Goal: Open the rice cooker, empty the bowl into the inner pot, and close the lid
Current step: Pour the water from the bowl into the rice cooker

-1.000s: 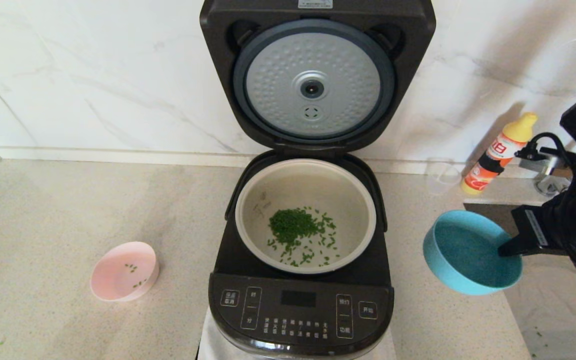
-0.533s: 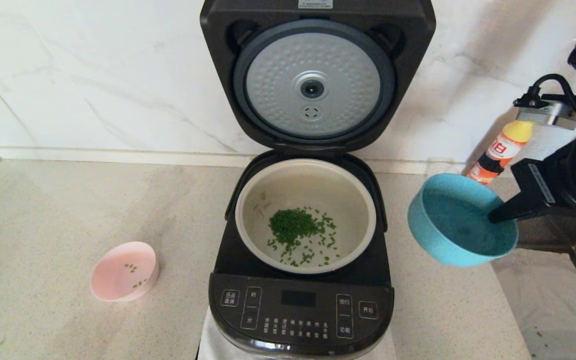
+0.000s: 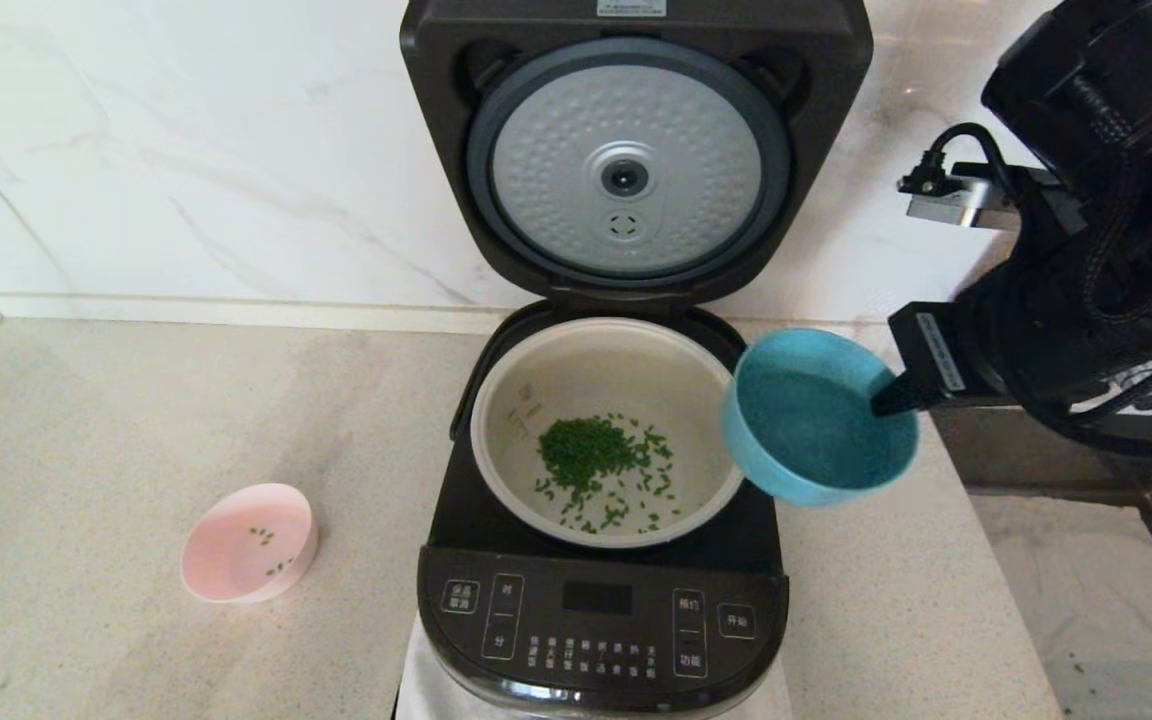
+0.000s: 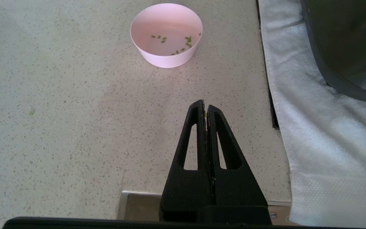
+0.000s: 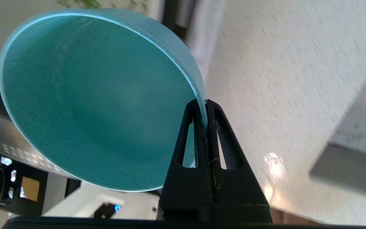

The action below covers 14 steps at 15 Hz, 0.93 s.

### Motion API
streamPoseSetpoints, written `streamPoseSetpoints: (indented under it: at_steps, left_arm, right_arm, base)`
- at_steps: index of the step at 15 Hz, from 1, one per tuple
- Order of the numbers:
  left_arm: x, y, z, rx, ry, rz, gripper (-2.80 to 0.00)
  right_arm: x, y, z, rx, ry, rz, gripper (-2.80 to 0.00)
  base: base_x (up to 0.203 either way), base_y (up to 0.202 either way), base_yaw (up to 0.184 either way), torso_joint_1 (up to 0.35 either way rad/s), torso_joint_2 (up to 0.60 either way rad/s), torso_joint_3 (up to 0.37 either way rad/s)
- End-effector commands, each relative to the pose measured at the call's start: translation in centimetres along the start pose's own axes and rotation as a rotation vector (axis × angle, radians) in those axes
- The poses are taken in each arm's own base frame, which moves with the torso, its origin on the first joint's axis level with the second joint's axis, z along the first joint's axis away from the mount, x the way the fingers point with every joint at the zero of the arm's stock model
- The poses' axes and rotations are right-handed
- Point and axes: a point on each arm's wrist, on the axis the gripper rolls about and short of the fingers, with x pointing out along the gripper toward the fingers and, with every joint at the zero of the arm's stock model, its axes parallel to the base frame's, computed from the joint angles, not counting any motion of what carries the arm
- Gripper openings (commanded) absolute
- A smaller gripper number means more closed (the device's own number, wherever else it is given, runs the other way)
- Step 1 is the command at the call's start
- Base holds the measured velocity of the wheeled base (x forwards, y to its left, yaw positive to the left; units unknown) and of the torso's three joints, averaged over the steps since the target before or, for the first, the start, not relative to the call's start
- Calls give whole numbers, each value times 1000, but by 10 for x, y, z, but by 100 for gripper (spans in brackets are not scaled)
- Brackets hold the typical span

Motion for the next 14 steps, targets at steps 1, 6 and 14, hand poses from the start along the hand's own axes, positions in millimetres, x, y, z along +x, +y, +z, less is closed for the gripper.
streamPoseSetpoints:
  at_steps: [1,6,14]
  left_arm:
    - [0,0,0,0,1,0,-280]
    - [0,0,0,0,1,0,-280]
    - [0,0,0,0,1,0,-280]
  right_arm:
    - [6,11,-1,-28,3,11,-280]
    - [18,28,1,-54,-31,36,-280]
    - [42,51,6,-77,-82,60,-280]
  base:
    - [0,0,0,0,0,0]
    - [0,0,0,0,0,0]
    - [0,0,0,0,0,0]
